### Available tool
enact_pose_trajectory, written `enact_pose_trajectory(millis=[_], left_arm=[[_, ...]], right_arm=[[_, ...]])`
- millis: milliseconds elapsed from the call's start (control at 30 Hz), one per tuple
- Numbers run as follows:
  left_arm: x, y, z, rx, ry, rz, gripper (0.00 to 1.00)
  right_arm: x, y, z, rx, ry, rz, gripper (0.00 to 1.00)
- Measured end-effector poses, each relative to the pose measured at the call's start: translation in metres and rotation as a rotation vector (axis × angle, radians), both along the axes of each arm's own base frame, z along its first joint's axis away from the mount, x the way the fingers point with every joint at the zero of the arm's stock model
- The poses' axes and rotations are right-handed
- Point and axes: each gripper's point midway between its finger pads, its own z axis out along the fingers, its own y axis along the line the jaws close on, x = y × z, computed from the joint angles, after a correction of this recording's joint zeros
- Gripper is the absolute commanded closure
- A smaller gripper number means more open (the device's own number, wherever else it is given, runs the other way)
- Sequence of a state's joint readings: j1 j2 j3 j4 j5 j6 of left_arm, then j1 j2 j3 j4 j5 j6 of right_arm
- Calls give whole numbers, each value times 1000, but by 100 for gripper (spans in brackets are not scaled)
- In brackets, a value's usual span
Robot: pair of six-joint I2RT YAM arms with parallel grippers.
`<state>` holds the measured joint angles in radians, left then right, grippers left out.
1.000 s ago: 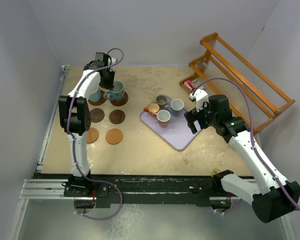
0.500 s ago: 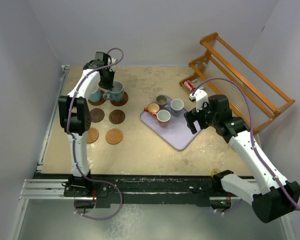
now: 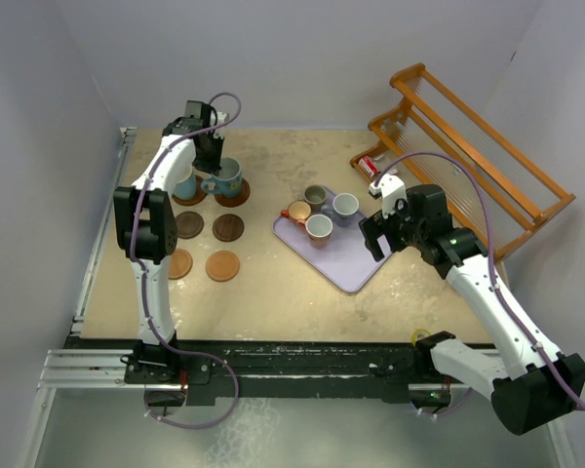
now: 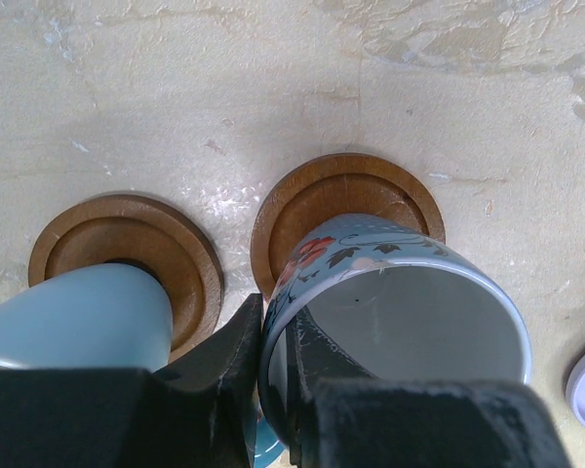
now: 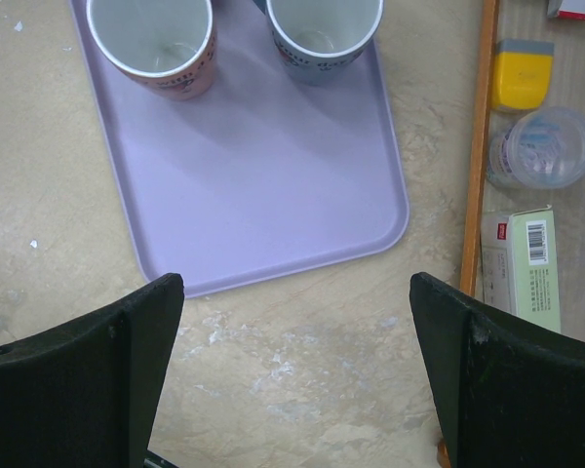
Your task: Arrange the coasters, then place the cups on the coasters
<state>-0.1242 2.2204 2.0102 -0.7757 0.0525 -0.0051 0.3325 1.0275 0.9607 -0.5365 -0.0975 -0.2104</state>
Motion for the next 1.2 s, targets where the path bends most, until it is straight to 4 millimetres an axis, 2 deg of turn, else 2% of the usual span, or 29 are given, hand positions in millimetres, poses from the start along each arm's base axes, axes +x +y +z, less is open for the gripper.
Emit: enact_pose_trajectory(millis=[933, 1200], left_arm=[[-3, -3, -2, -16, 12, -14, 91], [-4, -3, -4, -15, 17, -14, 85]], right_arm=[[0, -1, 0, 2, 3, -4, 0], [0, -2, 0, 2, 4, -4, 0]])
